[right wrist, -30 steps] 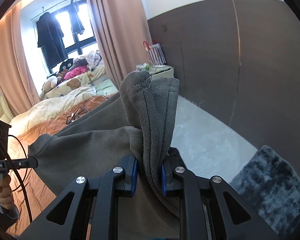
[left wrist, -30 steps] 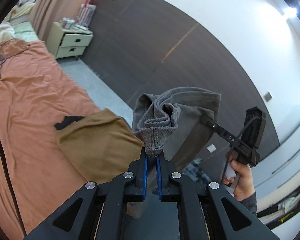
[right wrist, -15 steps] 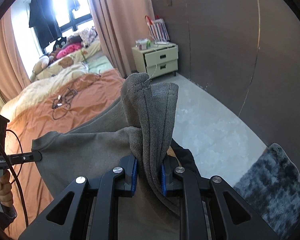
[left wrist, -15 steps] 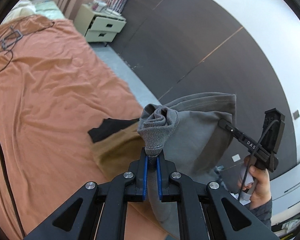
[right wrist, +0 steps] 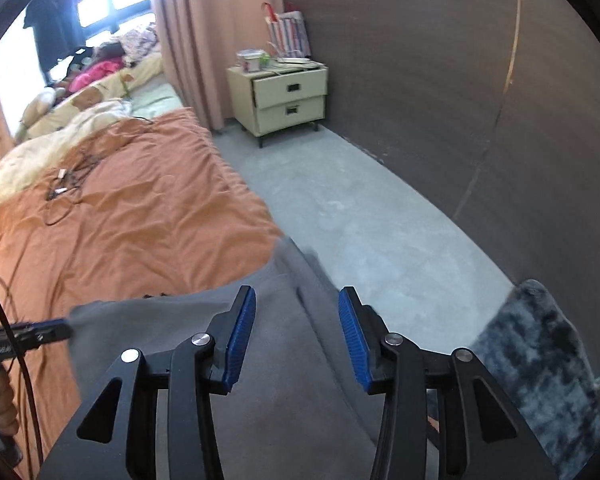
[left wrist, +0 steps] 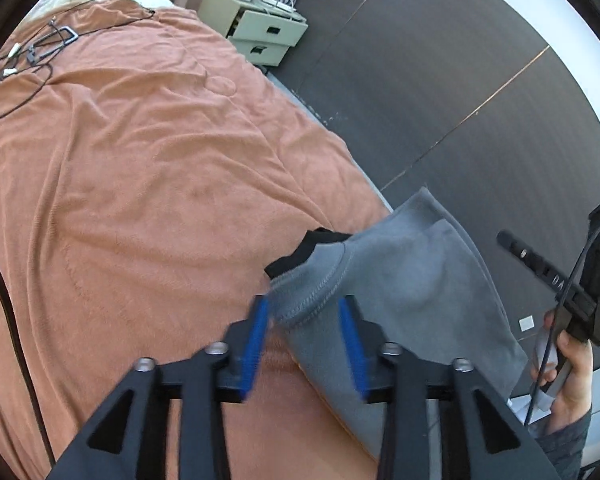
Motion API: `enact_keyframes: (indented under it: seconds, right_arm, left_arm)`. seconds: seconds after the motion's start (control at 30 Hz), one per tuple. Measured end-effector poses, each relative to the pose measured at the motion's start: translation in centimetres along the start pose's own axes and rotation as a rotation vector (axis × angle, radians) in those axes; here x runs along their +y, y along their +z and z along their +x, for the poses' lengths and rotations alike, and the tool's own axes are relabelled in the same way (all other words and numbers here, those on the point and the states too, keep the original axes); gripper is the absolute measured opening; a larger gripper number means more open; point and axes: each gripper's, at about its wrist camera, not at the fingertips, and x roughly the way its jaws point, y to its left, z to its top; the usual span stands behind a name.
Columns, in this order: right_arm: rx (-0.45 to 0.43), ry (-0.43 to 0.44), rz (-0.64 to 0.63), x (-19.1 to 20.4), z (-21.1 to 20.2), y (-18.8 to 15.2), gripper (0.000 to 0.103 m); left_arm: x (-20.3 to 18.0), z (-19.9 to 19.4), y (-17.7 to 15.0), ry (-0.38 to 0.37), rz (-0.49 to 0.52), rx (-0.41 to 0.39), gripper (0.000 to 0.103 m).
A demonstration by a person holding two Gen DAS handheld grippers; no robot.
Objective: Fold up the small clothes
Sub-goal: 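Lower the shirt onto the folded brown clothes and open both tools, then pull both tools back from the stacked shirt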
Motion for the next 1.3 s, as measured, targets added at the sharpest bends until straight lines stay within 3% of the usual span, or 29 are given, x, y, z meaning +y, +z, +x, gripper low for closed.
enact_keyframes:
  seconds: [0.1,0.17,0.23,0.4,0.47,0.6,0.83,1.0,1.2,1.3]
  right_arm:
    - [0.131,-0.016,-0.003,-0.6,3.0,-1.3,0.04]
    - [0.178,-0.072,-0.01,-1.0,4.7,-1.7,0.036]
    - [0.162,-0.161,-0.023,-1.5,4.8,-1.5,0.032]
    - [0.154,-0.214,-0.025,-3.3,2.8,-1.1,0.032]
    - [0.14,-0.308,-0.027,-4.0,1.5,-1.1,0.032]
    - [0.088,-0.198,0.042,-5.7,-3.0,-2.7,0.032]
    - [0.022,-0.024,0.004,-7.0,-10.6,-8.5,0.032]
    - [0.049,-0.034,0.014,-8.9,-11.4,-13.3,0.032]
    - [0.06,-0.133,0.106,-13.1,-10.5,-15.4,0.032]
    - [0.058,-0.119,0.152,-14.2,-10.9,-15.9,0.032]
  left_arm:
    - [0.4,1.8,-0.1,0.017,-0.01,0.045,0.043]
    - [0.8,3.1,-0.2,0.054,-0.007,0.075,0.043]
    - [1.4,3.6,-0.4,0.079,-0.01,0.078,0.044]
    - [1.5,2.5,-0.8,0.099,-0.008,0.067,0.046]
    - [1.1,1.8,-1.0,0.113,0.004,0.062,0.046]
    - [0.1,0.5,-1.7,0.099,0.02,0.058,0.046]
    - [-1.8,-0.7,-3.5,0.082,0.044,0.07,0.046]
    - [-2.8,-1.3,-5.3,0.081,0.063,0.071,0.052]
    - [-4.1,0.1,-7.5,0.054,0.099,0.122,0.052]
    - [-4.5,0.1,-8.2,0.068,0.126,0.125,0.052]
